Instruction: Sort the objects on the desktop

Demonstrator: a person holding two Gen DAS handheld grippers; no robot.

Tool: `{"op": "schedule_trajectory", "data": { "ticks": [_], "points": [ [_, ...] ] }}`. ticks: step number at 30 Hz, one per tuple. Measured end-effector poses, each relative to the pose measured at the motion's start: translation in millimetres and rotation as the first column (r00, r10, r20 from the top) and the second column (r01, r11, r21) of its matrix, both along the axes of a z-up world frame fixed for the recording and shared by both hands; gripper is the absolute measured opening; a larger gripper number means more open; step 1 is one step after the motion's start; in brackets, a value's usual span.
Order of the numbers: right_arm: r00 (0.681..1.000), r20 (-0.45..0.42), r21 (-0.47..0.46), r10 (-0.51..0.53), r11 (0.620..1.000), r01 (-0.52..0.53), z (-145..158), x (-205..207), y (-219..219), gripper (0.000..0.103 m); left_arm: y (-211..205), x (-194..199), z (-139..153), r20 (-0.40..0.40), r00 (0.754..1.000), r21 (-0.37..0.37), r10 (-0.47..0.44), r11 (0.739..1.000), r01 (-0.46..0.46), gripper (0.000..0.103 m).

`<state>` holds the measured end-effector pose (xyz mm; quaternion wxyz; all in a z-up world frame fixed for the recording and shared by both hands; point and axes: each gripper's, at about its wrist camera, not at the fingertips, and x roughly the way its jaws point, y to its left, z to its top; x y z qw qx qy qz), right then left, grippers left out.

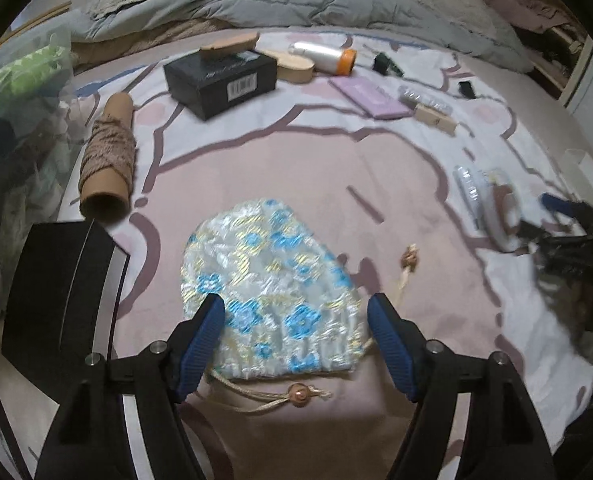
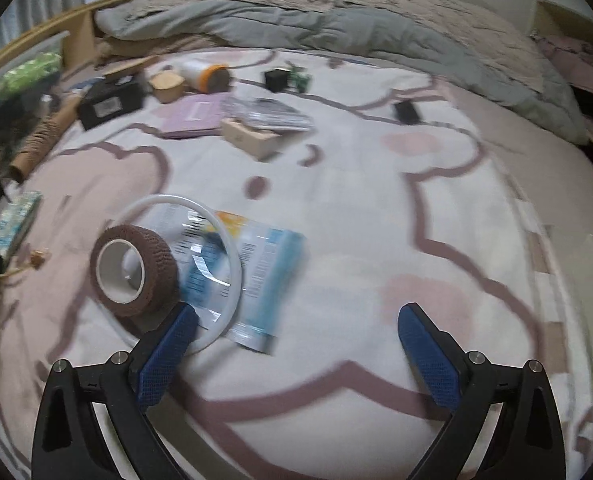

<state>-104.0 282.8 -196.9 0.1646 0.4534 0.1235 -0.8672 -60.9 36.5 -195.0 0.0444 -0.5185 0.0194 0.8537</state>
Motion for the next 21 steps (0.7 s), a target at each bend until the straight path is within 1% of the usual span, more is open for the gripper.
{"op": "schedule_trajectory", "data": {
  "ticks": [3, 6, 8, 10, 11, 15, 17, 21],
  "points": [
    [0.999, -0.006, 0.058, -0.047, 0.997, 0.047, 3.7, 1.1, 14.6, 0.101, -5.3, 0.0, -5.2, 0.013, 1.0, 0.007, 0.019, 1.0, -0.019, 0.075],
    [0.998, -0.001, 0.11, -0.066, 0.992, 0.065, 4.2, 4.9, 24.0, 0.101, -6.6, 0.9, -6.8, 0.012, 0.999, 0.001, 0.033, 0.999, -0.033, 0.079],
    [0.998, 0.019, 0.108, -0.056, 0.993, 0.054, 3.3, 9.1, 27.2, 0.101, -5.8, 1.5, -7.9, 0.014, 0.999, -0.004, 0.031, 1.0, -0.031, 0.079],
    [0.998, 0.058, 0.092, -0.016, 0.996, 0.01, 1.8, 14.0, 25.6, 0.101, -5.8, 2.0, -8.7, 0.016, 0.999, -0.006, 0.031, 0.999, -0.031, 0.079],
    [0.996, 0.085, 0.072, 0.032, 0.997, -0.038, 1.1, 19.5, 22.5, 0.101, -5.6, 2.0, -9.0, 0.017, 0.999, -0.007, 0.031, 0.999, -0.031, 0.079],
    [0.976, 0.132, 0.014, 0.173, 0.984, -0.176, 0.9, 38.9, 7.1, 0.101, -5.4, 2.2, -9.8, 0.02, 0.999, -0.007, 0.032, 0.999, -0.032, 0.079],
    [0.962, 0.142, -0.021, 0.233, 0.972, -0.232, 1.0, 47.1, 0.1, 0.101, -5.3, 2.3, -10.3, 0.023, 0.999, -0.005, 0.033, 0.999, -0.033, 0.079],
    [0.939, 0.159, -0.057, 0.305, 0.952, -0.3, 0.2, 57.1, -8.3, 0.101, -4.6, 2.3, -11.3, 0.024, 0.999, -0.008, 0.029, 1.0, -0.028, 0.079]
  ]
}}
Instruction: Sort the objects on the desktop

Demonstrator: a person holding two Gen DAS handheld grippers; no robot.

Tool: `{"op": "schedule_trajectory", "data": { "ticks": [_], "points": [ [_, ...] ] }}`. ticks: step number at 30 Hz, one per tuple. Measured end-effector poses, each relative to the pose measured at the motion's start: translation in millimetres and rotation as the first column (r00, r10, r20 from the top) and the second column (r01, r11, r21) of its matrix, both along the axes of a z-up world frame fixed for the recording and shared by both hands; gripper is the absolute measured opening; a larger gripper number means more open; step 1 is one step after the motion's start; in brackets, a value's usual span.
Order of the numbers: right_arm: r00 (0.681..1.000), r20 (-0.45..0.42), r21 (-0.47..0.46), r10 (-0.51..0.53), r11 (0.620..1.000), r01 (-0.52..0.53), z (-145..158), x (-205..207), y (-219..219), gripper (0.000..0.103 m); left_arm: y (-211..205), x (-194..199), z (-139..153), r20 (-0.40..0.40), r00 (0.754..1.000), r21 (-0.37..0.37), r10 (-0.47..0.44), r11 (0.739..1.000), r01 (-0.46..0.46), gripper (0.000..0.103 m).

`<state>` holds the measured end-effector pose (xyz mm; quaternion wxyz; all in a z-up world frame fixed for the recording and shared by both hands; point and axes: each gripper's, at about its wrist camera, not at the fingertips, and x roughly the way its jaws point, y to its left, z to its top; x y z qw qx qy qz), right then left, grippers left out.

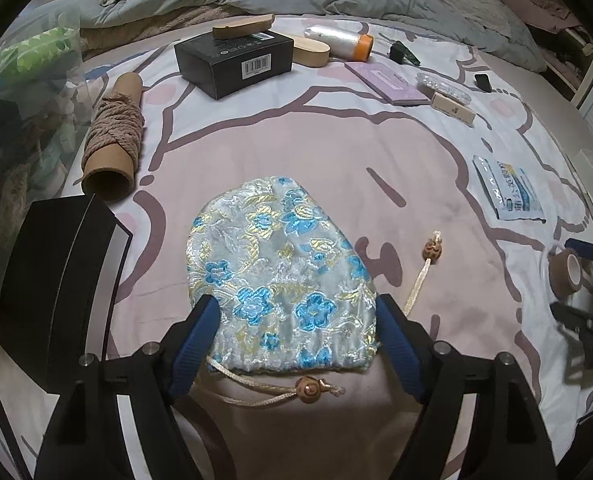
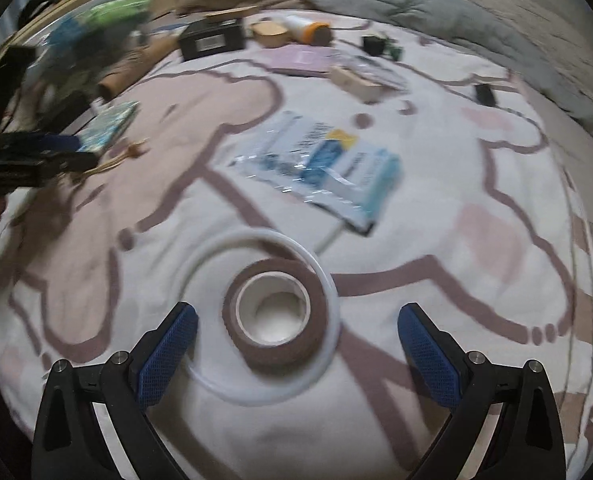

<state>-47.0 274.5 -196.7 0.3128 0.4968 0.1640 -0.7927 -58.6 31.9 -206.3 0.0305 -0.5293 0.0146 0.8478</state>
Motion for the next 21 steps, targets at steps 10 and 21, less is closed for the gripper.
{"op": "schedule_trajectory", "data": {
  "ticks": [10, 21],
  "points": [
    [1.0, -0.002, -0.039, 0.002, 0.999, -0.002, 15.5, -1.4, 10.1, 0.101, 0.0, -1.2, -1.3, 0.007, 1.0, 0.002, -0.002, 1.0, 0.002, 0.079],
    [0.995, 0.03, -0.185, -0.097, 0.978, 0.101, 31.5, -7.3, 28.9, 0.064, 2.3, -0.8, -3.9, 0.005, 1.0, -0.005, -0.006, 1.0, 0.006, 0.08]
  ]
}}
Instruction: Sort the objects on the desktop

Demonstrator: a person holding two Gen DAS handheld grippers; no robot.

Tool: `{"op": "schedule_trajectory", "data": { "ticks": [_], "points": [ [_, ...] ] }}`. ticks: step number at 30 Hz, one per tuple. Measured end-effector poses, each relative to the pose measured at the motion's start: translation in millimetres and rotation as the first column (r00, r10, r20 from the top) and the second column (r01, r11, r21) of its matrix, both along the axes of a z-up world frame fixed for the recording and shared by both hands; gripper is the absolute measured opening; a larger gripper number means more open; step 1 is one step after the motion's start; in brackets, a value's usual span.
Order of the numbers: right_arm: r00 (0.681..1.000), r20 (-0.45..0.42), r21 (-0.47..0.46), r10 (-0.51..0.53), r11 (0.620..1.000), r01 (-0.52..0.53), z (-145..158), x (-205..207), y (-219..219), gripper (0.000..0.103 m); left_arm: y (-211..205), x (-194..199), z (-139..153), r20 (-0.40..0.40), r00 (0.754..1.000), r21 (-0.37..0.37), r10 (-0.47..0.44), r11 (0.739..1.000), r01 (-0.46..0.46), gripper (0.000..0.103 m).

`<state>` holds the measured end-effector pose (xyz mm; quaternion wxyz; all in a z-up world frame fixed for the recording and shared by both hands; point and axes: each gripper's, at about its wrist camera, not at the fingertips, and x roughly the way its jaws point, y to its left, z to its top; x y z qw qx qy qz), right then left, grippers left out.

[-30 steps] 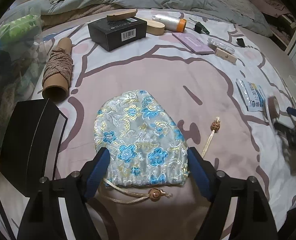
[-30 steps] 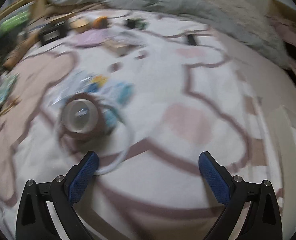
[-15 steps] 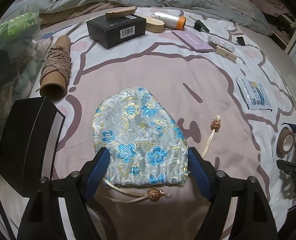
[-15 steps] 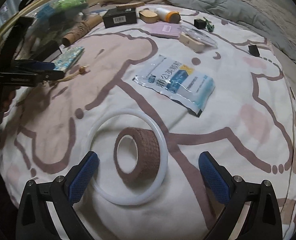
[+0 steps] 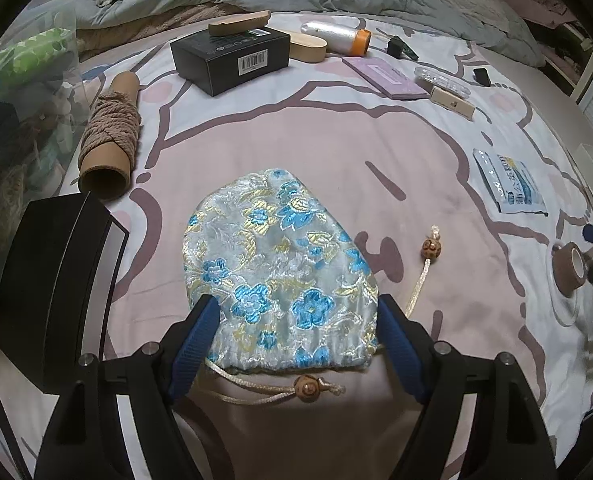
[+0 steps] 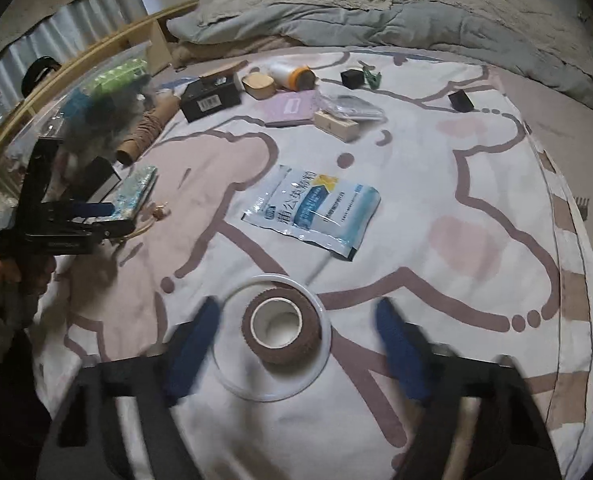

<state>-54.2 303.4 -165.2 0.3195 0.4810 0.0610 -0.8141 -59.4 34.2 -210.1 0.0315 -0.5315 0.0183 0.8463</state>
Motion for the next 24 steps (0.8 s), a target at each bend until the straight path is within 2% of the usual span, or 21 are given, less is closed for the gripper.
{"op": "schedule_trajectory", "data": {
  "ticks": [3, 8, 11, 15, 17, 20, 24],
  "points": [
    [1.0, 0.028, -0.002, 0.001, 1.0, -0.001, -6.8, -1.5, -3.1, 0.056, 0.9, -1.0, -1.1, 0.001, 1.0, 0.001, 0.002, 1.0, -0.002, 0.081],
    [0.997, 0.017, 0.001, 0.071, 0.997, -0.071, -7.3, 8.6, -12.9, 0.056, 0.5, -1.8, -1.8, 0.001, 1.0, 0.001, 0.003, 1.0, -0.003, 0.083],
    [0.996, -0.009, 0.04, 0.093, 0.995, -0.093, -7.2, 13.8, -17.1, 0.056, 0.7, -2.2, -2.9, 0.002, 1.0, 0.006, 0.006, 1.0, -0.006, 0.084],
    [0.997, -0.029, 0.093, 0.078, 0.993, -0.075, -12.2, 13.2, -18.3, 0.042, 0.7, -2.2, -2.4, 0.001, 1.0, 0.004, 0.004, 1.0, -0.004, 0.085],
    [0.998, -0.023, 0.064, 0.064, 0.996, -0.062, -10.3, 10.7, -14.2, 0.042, 0.5, -2.7, -2.7, 0.002, 1.0, 0.005, 0.004, 1.0, -0.004, 0.085],
    [0.997, -0.05, -0.033, 0.062, 0.997, -0.064, 8.4, 5.5, -11.0, 0.042, 0.8, -2.7, -2.2, 0.002, 1.0, 0.004, 0.005, 1.0, -0.005, 0.086],
    [0.987, -0.054, -0.125, 0.149, 0.98, -0.155, 21.0, 1.3, -31.5, 0.042, 0.1, -2.8, -1.7, 0.003, 1.0, 0.007, 0.005, 1.0, -0.005, 0.086]
  ]
}}
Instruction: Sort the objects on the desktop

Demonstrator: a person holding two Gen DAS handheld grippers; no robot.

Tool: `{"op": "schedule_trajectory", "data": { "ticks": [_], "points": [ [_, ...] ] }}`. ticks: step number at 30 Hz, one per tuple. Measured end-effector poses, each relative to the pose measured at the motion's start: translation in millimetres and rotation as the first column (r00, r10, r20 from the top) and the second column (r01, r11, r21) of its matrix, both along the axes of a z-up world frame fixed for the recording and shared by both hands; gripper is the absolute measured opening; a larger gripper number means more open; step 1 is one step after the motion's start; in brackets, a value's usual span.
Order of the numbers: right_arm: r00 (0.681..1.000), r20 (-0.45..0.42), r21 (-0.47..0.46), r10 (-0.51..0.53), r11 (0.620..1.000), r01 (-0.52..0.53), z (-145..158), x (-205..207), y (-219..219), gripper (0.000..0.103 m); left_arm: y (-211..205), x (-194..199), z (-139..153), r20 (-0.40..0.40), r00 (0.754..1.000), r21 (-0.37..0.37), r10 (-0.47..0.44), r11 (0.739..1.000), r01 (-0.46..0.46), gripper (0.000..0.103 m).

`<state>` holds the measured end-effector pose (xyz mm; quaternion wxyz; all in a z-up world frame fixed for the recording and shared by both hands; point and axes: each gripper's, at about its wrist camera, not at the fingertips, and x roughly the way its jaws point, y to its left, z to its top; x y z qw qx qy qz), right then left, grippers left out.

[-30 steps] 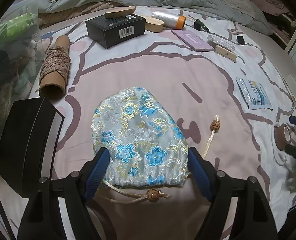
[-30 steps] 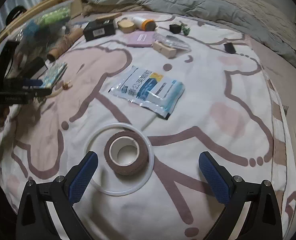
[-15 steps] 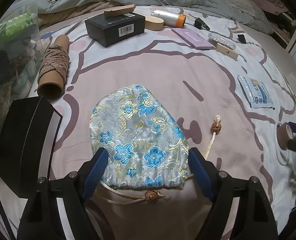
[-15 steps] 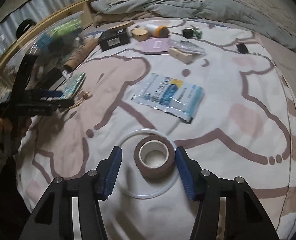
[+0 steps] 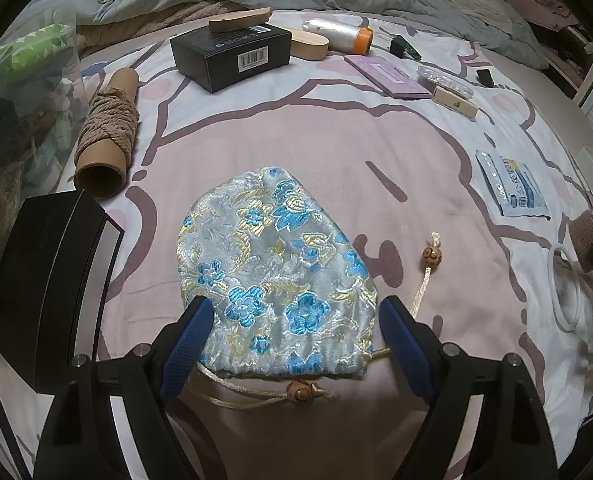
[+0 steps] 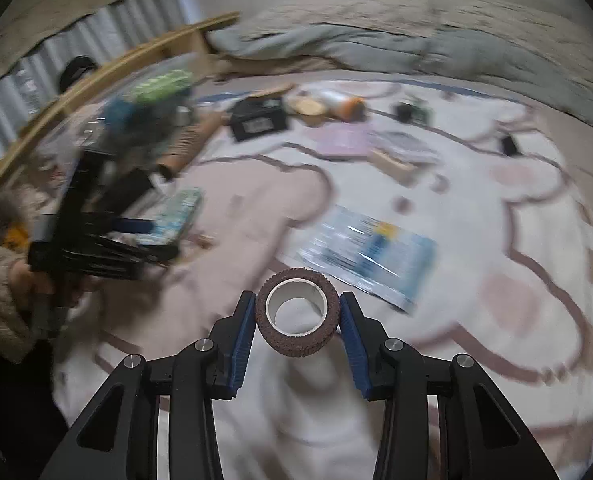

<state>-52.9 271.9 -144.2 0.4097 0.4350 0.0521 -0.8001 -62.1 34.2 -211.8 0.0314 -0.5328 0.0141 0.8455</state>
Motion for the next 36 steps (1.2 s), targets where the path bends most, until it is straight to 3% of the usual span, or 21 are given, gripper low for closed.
{"op": "schedule_trajectory", "data": {
  "ticks": [5, 10, 16, 23, 26, 32, 34, 36],
  "points": [
    [0.982, 0.083, -0.034, 0.172, 0.985, -0.169, -16.4, 10.7, -35.8, 0.042, -3.9, 1.9, 2.4, -0.005, 1.0, 0.013, 0.013, 1.0, -0.013, 0.086],
    [0.957, 0.145, -0.036, 0.251, 0.968, -0.249, -29.5, 23.8, -45.9, 0.042, -6.6, -1.3, 6.9, -0.019, 0.999, 0.031, 0.03, 0.999, -0.03, 0.086],
    [0.976, 0.15, 0.014, 0.155, 0.987, -0.159, -35.0, 22.7, -21.8, 0.042, -6.0, -7.5, 0.6, 0.009, 0.999, 0.038, 0.047, 0.998, -0.047, 0.086],
    [0.989, 0.101, 0.063, 0.112, 0.991, -0.119, -27.8, 22.1, -7.8, 0.042, -3.6, 0.0, -0.9, 0.009, 1.0, -0.045, 0.016, 0.999, -0.016, 0.086],
    [0.993, 0.086, 0.083, 0.078, 0.993, -0.085, -26.7, 16.3, -4.5, 0.042, -13.2, 4.8, -0.4, 0.028, 0.999, -0.06, 0.035, 0.998, -0.034, 0.091],
    [0.996, 0.083, 0.039, 0.03, 0.999, -0.033, -20.4, 10.4, 2.3, 0.042, -30.4, 12.0, 3.8, 0.075, 0.996, -0.023, 0.048, 0.999, -0.046, 0.092],
    [0.996, 0.082, -0.015, 0.023, 1.0, -0.022, -13.5, 9.2, 4.7, 0.042, -34.1, 14.4, 12.2, 0.052, 0.998, 0.016, 0.041, 0.999, -0.042, 0.092],
    [0.998, 0.057, -0.011, 0.014, 1.0, -0.013, -10.1, 9.4, 1.2, 0.042, -36.1, 13.9, 20.8, 0.025, 0.999, 0.061, 0.043, 0.997, -0.044, 0.092]
  ]
}}
